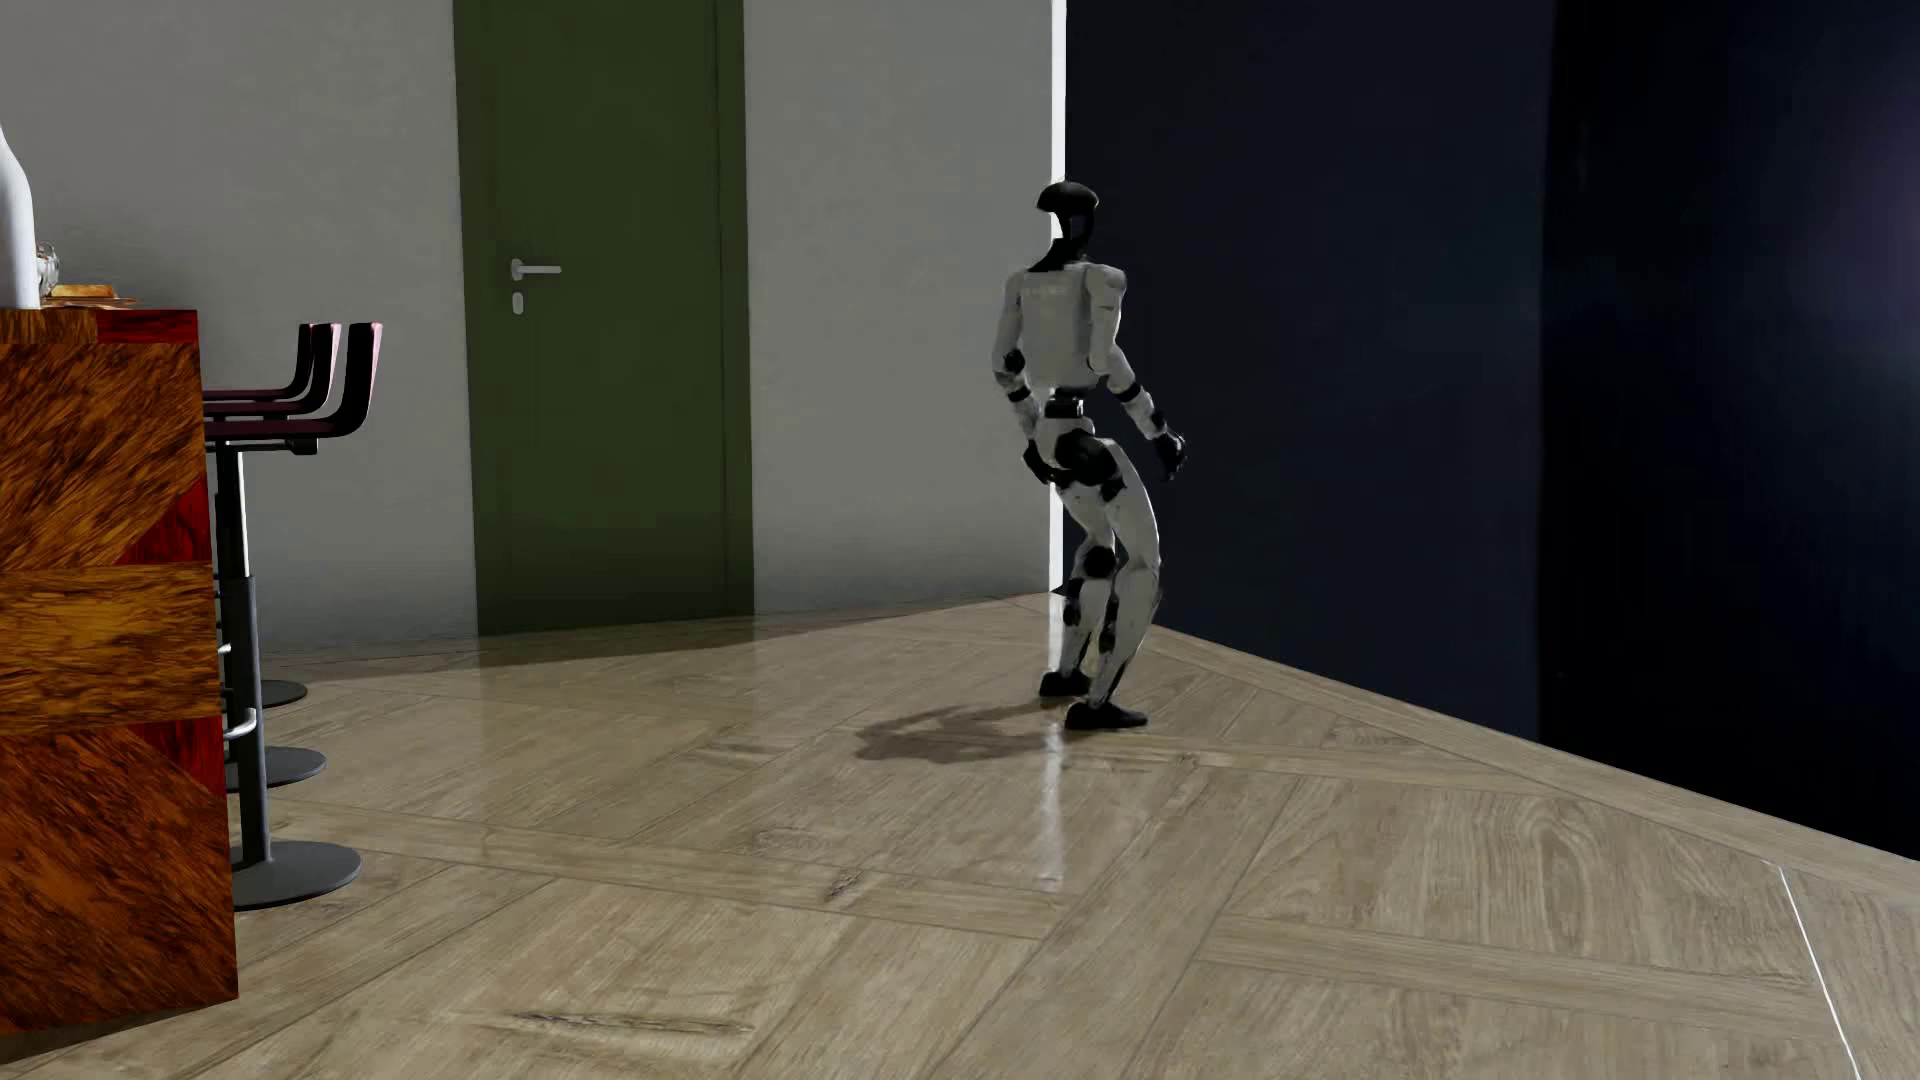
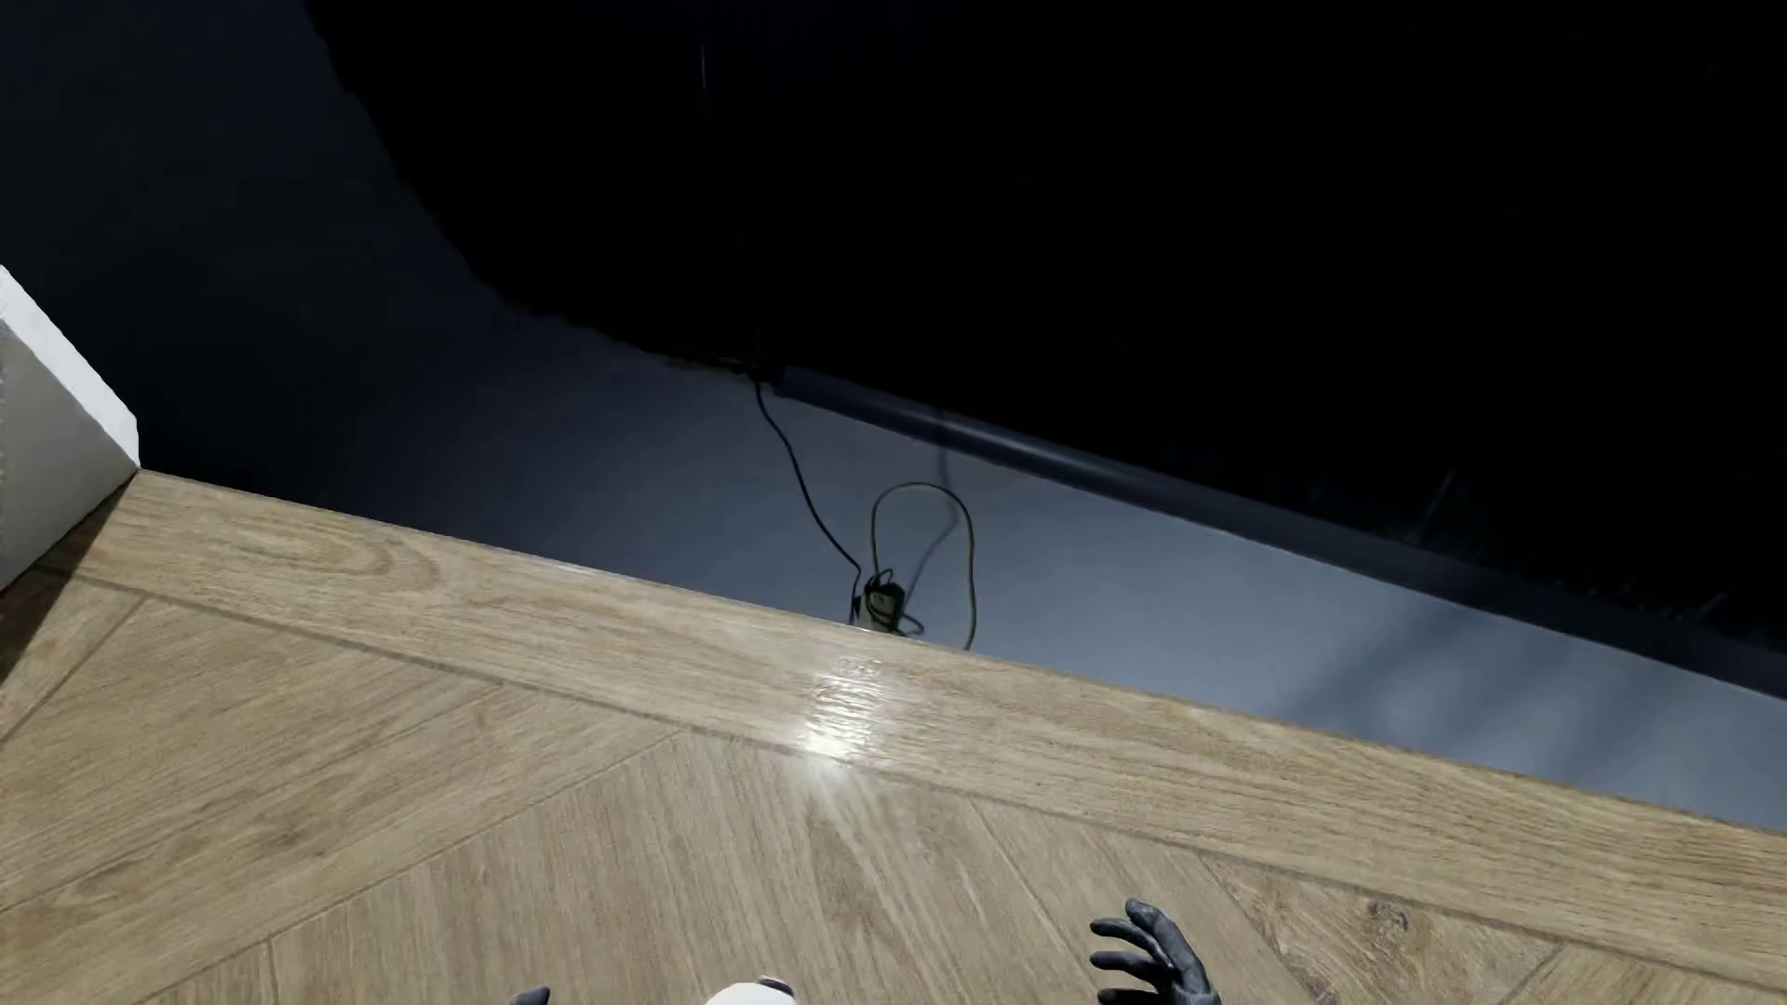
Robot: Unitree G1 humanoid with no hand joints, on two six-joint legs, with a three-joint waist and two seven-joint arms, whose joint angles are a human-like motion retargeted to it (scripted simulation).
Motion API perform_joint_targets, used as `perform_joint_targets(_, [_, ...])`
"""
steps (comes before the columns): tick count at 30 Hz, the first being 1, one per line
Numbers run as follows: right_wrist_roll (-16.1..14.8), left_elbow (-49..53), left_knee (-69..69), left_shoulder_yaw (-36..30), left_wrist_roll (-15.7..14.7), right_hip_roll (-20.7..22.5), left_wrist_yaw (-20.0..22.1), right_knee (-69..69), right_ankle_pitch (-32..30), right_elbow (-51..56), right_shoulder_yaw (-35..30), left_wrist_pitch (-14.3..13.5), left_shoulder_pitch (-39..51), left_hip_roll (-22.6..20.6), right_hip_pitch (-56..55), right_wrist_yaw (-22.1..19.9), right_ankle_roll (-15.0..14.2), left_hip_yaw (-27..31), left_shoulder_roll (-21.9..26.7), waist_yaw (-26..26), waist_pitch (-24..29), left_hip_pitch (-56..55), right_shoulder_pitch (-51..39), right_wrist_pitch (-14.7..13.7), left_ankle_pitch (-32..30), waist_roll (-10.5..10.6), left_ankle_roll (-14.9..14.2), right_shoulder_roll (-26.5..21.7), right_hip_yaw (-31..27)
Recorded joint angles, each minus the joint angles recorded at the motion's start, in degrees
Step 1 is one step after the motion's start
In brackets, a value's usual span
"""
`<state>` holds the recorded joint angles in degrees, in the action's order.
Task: Do a 180
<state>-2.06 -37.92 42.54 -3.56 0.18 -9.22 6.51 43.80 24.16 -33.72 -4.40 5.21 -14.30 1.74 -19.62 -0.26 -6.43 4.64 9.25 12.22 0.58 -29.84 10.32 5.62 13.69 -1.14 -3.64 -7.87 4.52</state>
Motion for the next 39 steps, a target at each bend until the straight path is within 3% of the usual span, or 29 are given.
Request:
perform_joint_targets(3, [2.2, 0.8, -5.1, 0.6, -0.5, -0.8, -2.3, -2.6, 0.2, -1.0, 0.0, -0.3, -1.6, -1.7, 2.2, -1.4, 0.2, 0.5, 0.0, 3.0, -0.7, 1.3, -1.0, -6.4, -3.1, 1.6, 0.2, -1.2, 0.6])
perform_joint_targets(5, [2.4, -0.1, -3.3, 1.0, -2.0, -1.2, -2.1, -0.8, 1.1, -0.2, 0.3, 0.2, -0.9, 1.0, 3.2, -2.1, 0.5, -2.7, 1.2, 1.7, 0.1, 0.7, -1.1, -10.3, -1.8, 3.5, 0.1, -1.7, 2.0])
perform_joint_targets(7, [1.9, -0.5, -0.9, -0.1, -1.6, -1.0, 0.3, 13.7, -1.8, -0.7, -2.3, -0.9, 0.7, -0.7, -3.3, -2.1, 5.5, -1.6, 2.1, -2.5, 1.9, -0.9, -0.7, -11.4, -2.2, 3.4, 0.2, -1.5, -2.4])
perform_joint_targets(8, [1.4, -0.2, -1.6, -0.7, -0.9, 0.7, 2.2, 17.4, -4.2, -1.0, -2.0, -2.6, 0.4, -1.8, -5.2, -1.0, 9.9, -0.3, 2.2, -3.7, 2.3, -0.8, 1.2, -10.3, -2.8, 2.8, -0.1, -1.3, -5.4])
perform_joint_targets(9, [0.8, 0.3, -3.5, -0.9, -0.5, 2.6, 4.1, 13.6, -1.0, -1.8, -1.0, -4.4, -0.6, -2.8, -4.8, 1.0, 14.1, 1.3, 2.3, -3.2, 0.8, -1.4, 4.8, -8.8, -4.0, 1.7, -0.6, -2.6, -7.4])
perform_joint_targets(10, [-0.2, 0.6, -4.9, -0.6, -0.8, 2.7, 5.9, 4.0, 5.3, -5.5, 1.3, -5.2, -1.8, -3.8, -0.1, 2.8, 8.4, 1.7, 1.4, -1.3, 0.3, -1.1, 6.4, -7.1, -3.6, 0.2, -0.8, -3.0, -8.5])
perform_joint_targets(11, [-1.1, 1.4, 0.2, -0.2, -1.5, 3.4, 7.0, -0.9, 4.2, -6.2, 2.3, -4.3, -2.0, -1.6, 3.7, 3.4, 1.1, -0.4, -0.6, 0.8, 0.8, -1.7, 6.2, -4.7, 2.8, 1.8, -1.1, -4.4, -6.5])
perform_joint_targets(12, [-1.3, 0.4, 2.2, -0.2, -2.5, 3.1, 6.7, 2.5, 4.4, -1.5, 2.6, -3.0, -0.8, -0.4, 2.5, 3.1, 2.7, -3.3, 0.2, 0.0, 1.4, -2.1, 3.7, -1.8, 5.4, 2.2, -1.1, -4.8, -3.9])
perform_joint_targets(13, [-0.2, 0.4, 1.9, 1.2, -3.0, 2.2, 5.7, 6.2, 4.8, -2.6, 1.0, -2.7, -2.0, -1.5, 1.3, 2.3, 1.3, -2.7, 1.1, -1.1, 1.8, -2.3, 0.1, -0.9, 3.3, 1.3, 0.4, -2.8, -3.2])
perform_joint_targets(14, [1.5, -1.3, 2.8, 1.8, -3.1, 2.2, 4.8, 10.6, 3.9, -2.2, -1.9, -2.6, -1.9, -1.3, 0.2, 1.5, 4.1, -2.2, 0.7, -1.7, 2.3, -2.5, -1.0, -1.0, 2.0, 1.9, 2.1, -1.8, -1.8])
perform_joint_targets(16, [3.7, -3.2, 0.4, 0.4, -2.0, 2.9, 4.1, 24.3, -8.3, -1.5, -2.9, -3.1, -0.4, -3.0, -7.8, 1.8, 7.2, 0.1, 1.3, -2.6, 2.7, -1.9, -0.2, -2.6, -2.3, 1.5, 0.6, -2.8, -4.1])
perform_joint_targets(17, [3.5, -2.6, -2.0, 0.9, -1.5, 4.0, 4.2, 21.7, -6.8, -1.2, -0.9, -4.3, -1.0, -4.4, -9.6, 2.7, 8.7, 1.0, 1.0, -2.1, 1.5, -2.0, 2.0, -3.9, -3.9, 0.1, 0.4, -3.5, -7.0])
perform_joint_targets(18, [2.4, -0.2, -4.9, -0.6, -1.7, 4.2, 4.4, 8.4, 3.6, -4.1, 2.3, -4.8, -1.6, -6.2, -7.3, 3.7, 11.7, 1.6, 1.0, -0.1, 0.5, -1.8, 4.1, -5.7, -5.6, -2.0, -0.3, -4.6, -8.9])
perform_joint_targets(19, [0.9, 1.0, -2.1, -1.5, -2.3, 3.4, 4.3, 4.0, 1.3, -6.4, 4.4, -4.6, -1.3, -3.5, -4.1, 3.5, 1.7, -0.5, 0.1, 2.0, 0.2, -2.6, 5.5, -7.0, 0.5, -0.6, -1.3, -6.0, -6.1])
perform_joint_targets(21, [0.3, 3.0, 11.8, 1.4, -2.3, 2.0, 2.1, 1.3, 0.8, -3.0, 3.7, -4.5, -2.0, 0.3, -1.3, 2.6, 3.2, -5.8, 1.1, 2.8, -1.1, -4.8, 5.7, -7.6, 11.4, 1.4, -3.7, -6.8, -1.1])
perform_joint_targets(23, [2.5, 0.8, 10.7, 1.7, -0.9, 0.6, -0.3, 4.7, 2.5, 0.5, 1.0, -3.3, 0.0, 2.0, -0.3, 2.3, 3.0, -6.1, 2.3, 0.0, -1.4, -0.3, 4.3, -8.2, 12.2, 4.1, -6.0, -3.2, 2.5])
perform_joint_targets(24, [3.8, -0.4, 6.8, 1.3, -0.7, -0.3, -0.8, 10.6, 3.2, 0.7, -0.6, -3.5, -0.1, 1.6, -2.2, 3.2, 3.5, -6.2, 3.2, -3.2, -0.7, 1.0, 3.2, -8.5, 6.2, 4.0, -4.8, -0.6, 1.3])
perform_joint_targets(25, [4.7, -1.1, 7.2, 1.5, -1.0, 0.7, -0.4, 14.9, 1.5, -0.4, -4.1, -4.2, -0.5, 0.6, -4.0, 4.4, 2.5, -5.3, 3.0, -4.9, -0.3, 0.7, 2.4, -8.1, 5.9, 4.2, 0.8, -1.8, -1.4])
perform_joint_targets(26, [4.8, -1.1, 6.1, 0.7, -1.6, 2.1, 0.6, 16.9, 0.5, -2.0, -3.0, -4.5, -0.5, -1.3, -6.0, 5.7, 5.7, -3.8, 3.0, -4.8, -1.1, -0.3, 3.9, -7.7, 4.8, 3.1, 2.7, -2.3, -5.0])
perform_joint_targets(27, [3.8, 0.3, 3.7, 0.8, -2.1, 3.3, 1.7, 9.8, 5.7, -4.7, -0.5, -4.5, -0.7, -3.4, -3.7, 6.5, 10.4, -2.4, 2.4, -2.4, -1.5, -0.4, 6.0, -6.8, 3.9, 1.0, 0.1, -3.2, -8.8])
perform_joint_targets(28, [2.2, 0.7, 6.1, 1.7, -2.3, 2.4, 2.7, 4.8, 4.7, -5.8, 2.7, -4.1, -0.6, -2.0, -0.7, 6.1, 0.0, -2.6, 0.1, 0.8, -1.5, -0.5, 6.4, -4.8, 8.5, 1.9, -1.0, -4.6, -6.6])
perform_joint_targets(30, [0.1, 2.7, 12.3, 0.7, -1.8, 0.8, 2.2, 2.4, 4.3, -3.8, 2.2, -2.1, -1.6, 0.9, 2.0, 3.0, 0.6, -5.7, 0.2, 1.8, -1.1, 0.1, 3.8, -1.2, 13.3, 2.7, -3.2, -5.1, -1.9])
perform_joint_targets(32, [1.2, -2.1, 9.3, 3.2, -0.3, -0.3, 0.5, 12.0, 2.0, -1.1, -3.0, -2.0, -0.1, 3.2, -0.6, 0.3, 2.6, -6.2, 1.9, -1.8, 1.0, 2.3, -1.5, -0.5, 9.5, 4.0, -3.2, -1.1, 0.3])
perform_joint_targets(33, [1.7, -4.0, 9.0, 2.8, 0.1, -0.1, 0.5, 20.9, -4.8, 1.5, -3.7, -3.4, -0.1, 1.4, -6.6, 0.5, 5.8, -5.2, 3.8, -3.7, 0.9, 0.9, -0.9, -1.3, 8.7, 3.2, 3.2, 0.5, -2.2])
perform_joint_targets(34, [1.6, -3.1, 7.1, 2.2, 0.0, 1.4, 1.3, 22.1, -7.0, 0.3, -3.2, -4.5, -0.6, -0.1, -9.7, 2.3, 8.3, -3.9, 4.8, -4.3, 0.5, 1.1, 2.6, -3.4, 7.5, 1.8, 2.5, -0.6, -5.5])
perform_joint_targets(36, [0.3, -1.6, 1.9, 0.2, -1.7, 3.8, 3.6, 12.8, 1.8, -4.0, 1.9, -4.9, 0.1, -2.3, -11.8, 6.0, 9.9, -0.9, 4.2, -4.8, 0.6, 2.2, 5.8, -5.9, 4.2, -1.2, 1.6, -4.1, -8.1])
perform_joint_targets(37, [-0.6, -0.9, -0.4, 0.2, -2.7, 4.5, 4.7, 5.6, 4.4, -4.5, 2.7, -4.8, 0.4, -3.2, -10.2, 6.0, 9.1, 0.5, 2.7, -3.7, 1.0, 2.9, 5.5, -5.6, 2.8, -2.9, 1.0, -5.2, -8.7])
perform_joint_targets(38, [-1.2, 0.1, -1.5, 0.2, -3.6, 4.9, 5.6, 0.6, -1.1, -5.1, 2.3, -4.5, 0.1, -2.9, -7.4, 4.7, 0.4, 1.4, -0.3, -2.7, 1.7, 3.5, 3.9, -5.0, 2.0, -3.4, 0.4, -5.5, -8.8])
perform_joint_targets(39, [-1.4, -0.3, 1.1, -0.3, -4.1, 5.1, 5.6, -1.9, -7.0, -4.6, 1.9, -4.1, -0.5, -0.9, -5.9, 3.1, 1.6, 0.4, -2.1, -1.3, 1.7, 2.4, 1.4, -4.2, 3.8, -2.3, -0.3, -5.4, -6.4])
